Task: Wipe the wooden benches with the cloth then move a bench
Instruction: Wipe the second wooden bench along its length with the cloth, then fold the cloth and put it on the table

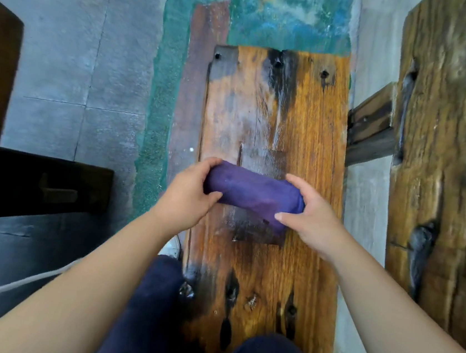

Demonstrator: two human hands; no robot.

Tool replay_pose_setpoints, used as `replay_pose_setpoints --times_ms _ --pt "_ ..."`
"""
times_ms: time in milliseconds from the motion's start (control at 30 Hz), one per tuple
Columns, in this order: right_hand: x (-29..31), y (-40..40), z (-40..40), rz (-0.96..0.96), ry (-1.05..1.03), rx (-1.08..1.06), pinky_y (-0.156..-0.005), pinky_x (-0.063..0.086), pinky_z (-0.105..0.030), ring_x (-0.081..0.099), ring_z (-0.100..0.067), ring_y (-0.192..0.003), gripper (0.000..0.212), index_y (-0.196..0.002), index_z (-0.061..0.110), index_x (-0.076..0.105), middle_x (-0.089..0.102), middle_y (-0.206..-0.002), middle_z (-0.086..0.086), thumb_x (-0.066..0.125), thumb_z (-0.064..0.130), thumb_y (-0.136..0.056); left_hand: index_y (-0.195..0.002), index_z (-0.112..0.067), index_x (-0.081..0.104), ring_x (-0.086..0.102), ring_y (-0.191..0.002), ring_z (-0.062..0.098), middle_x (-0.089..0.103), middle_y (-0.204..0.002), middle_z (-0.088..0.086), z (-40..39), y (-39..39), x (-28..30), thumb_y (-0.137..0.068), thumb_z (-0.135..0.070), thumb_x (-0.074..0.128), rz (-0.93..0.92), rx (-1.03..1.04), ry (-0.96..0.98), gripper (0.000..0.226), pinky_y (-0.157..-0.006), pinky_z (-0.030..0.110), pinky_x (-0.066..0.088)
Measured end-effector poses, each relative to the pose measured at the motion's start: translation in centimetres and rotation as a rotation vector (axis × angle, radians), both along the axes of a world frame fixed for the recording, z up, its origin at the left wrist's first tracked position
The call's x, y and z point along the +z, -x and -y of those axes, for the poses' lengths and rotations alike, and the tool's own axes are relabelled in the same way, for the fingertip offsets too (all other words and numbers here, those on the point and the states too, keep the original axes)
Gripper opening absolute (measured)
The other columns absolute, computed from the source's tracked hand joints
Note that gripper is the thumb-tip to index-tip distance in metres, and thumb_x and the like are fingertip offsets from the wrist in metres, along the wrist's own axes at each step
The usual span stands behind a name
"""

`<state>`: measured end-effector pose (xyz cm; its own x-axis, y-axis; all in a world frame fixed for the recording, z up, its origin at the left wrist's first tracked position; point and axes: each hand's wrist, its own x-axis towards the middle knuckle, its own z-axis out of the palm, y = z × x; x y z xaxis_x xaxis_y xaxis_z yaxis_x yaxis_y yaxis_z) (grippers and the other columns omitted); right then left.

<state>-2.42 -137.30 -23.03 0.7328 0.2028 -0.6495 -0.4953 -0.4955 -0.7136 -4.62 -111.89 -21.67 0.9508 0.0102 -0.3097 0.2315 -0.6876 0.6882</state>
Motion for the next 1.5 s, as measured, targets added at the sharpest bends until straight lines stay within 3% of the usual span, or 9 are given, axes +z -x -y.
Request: replay_pose_setpoints --times_ms 133,233,333,467,667,933,1233,1367,1500 --pt "6.2 -2.1 -4.5 0.339 0.370 0.246 -0.084 0.035 -0.021 0.058 -0.025 -0.111 0.048 -0.124 0.024 0.063 0.063 -0.120 -0.004 0.072 0.011 -0.078 -0.110 -0.006 0.067 0.061 -0.094 0.036 0.065 -0.097 0.018 -4.1 -1.1 5.7 -0.072 0.001 0.073 0.122 -0.071 -0.193 0.040 -0.081 0.028 0.036" --pt "10.6 -5.1 -7.9 0.410 0.378 0.275 -0.074 0.030 -0.016 0.054 -0.020 -0.099 0.021 -0.096 0.018 0.073 0.056 -0.104 -0.004 0.072 0.008 -0.078 -0.091 -0.008 0.071 0.052 -0.088 0.032 0.049 -0.085 0.010 -8.2 -3.4 8.9 -0.073 -0.006 0.077 0.182 -0.063 -0.170 0.019 -0.079 0.037 0.039" --pt "14.8 -8.8 -11.1 0.213 0.180 0.245 -0.086 0.036 -0.019 0.051 -0.009 -0.112 0.016 -0.081 0.019 0.068 0.054 -0.122 -0.001 0.077 0.008 -0.076 -0.083 -0.027 0.065 0.054 -0.110 0.019 0.059 -0.105 0.005 -12.6 -5.8 12.6 -0.072 -0.015 0.075 0.160 0.050 0.109 0.019 -0.097 0.030 0.038" --pt "19.8 -12.3 -17.2 0.024 -0.255 -0.072 -0.049 0.043 -0.027 0.054 -0.014 -0.056 0.024 -0.087 0.014 0.055 0.061 -0.070 -0.001 0.070 0.002 -0.073 -0.078 -0.040 0.057 0.058 -0.081 0.001 0.065 -0.080 -0.016 -18.4 -8.9 17.2 -0.069 -0.043 0.063 0.010 0.215 0.454 0.011 -0.080 0.022 0.044" --pt "23.2 -15.7 -28.2 -0.096 -0.541 -0.284 -0.067 0.050 -0.029 0.060 -0.015 -0.076 0.035 -0.103 0.017 0.050 0.060 -0.093 -0.006 0.059 0.001 -0.074 -0.088 -0.014 0.055 0.059 -0.070 0.005 0.064 -0.076 -0.004 -24.5 -9.7 21.1 -0.085 -0.019 0.062 0.063 0.634 0.725 0.009 -0.067 0.022 0.047" --pt "25.8 -17.4 -37.1 -0.076 -0.468 -0.009 -0.061 0.055 -0.037 0.063 -0.023 -0.089 0.063 -0.128 0.021 0.043 0.055 -0.122 -0.014 0.062 -0.013 -0.079 -0.098 -0.008 0.055 0.063 -0.084 0.016 0.066 -0.095 0.012 -28.3 -5.6 23.7 -0.098 -0.007 0.052 0.106 1.111 0.911 0.003 -0.079 0.032 0.052" --pt "27.9 -15.7 -48.4 -0.058 -0.446 0.434 -0.044 0.050 -0.031 0.067 -0.008 -0.069 0.057 -0.112 0.029 0.053 0.061 -0.111 0.000 0.072 0.007 -0.063 -0.119 0.007 0.050 0.065 -0.095 0.031 0.066 -0.107 0.025 -31.3 1.2 25.7 -0.093 0.001 0.057 0.254 1.555 0.999 0.028 -0.088 0.044 0.054" --pt "26.4 -15.1 -53.0 0.058 -0.400 0.526 -0.066 0.051 -0.020 0.063 0.001 -0.080 0.054 -0.116 0.025 0.053 0.061 -0.111 -0.003 0.067 -0.010 -0.078 -0.107 -0.005 0.054 0.070 -0.086 0.023 0.072 -0.098 0.013 -35.2 2.8 24.5 -0.089 0.006 0.059 0.268 1.591 0.991 0.021 -0.071 0.033 0.057" --pt "25.3 -14.3 -57.3 0.106 -0.314 0.622 -0.079 0.048 -0.022 0.060 -0.005 -0.083 0.053 -0.119 0.023 0.052 0.059 -0.102 0.000 0.066 -0.009 -0.080 -0.102 -0.011 0.053 0.067 -0.088 0.021 0.068 -0.104 0.012 -39.2 3.7 23.5 -0.091 0.003 0.060 0.199 1.648 0.917 0.019 -0.079 0.037 0.055"
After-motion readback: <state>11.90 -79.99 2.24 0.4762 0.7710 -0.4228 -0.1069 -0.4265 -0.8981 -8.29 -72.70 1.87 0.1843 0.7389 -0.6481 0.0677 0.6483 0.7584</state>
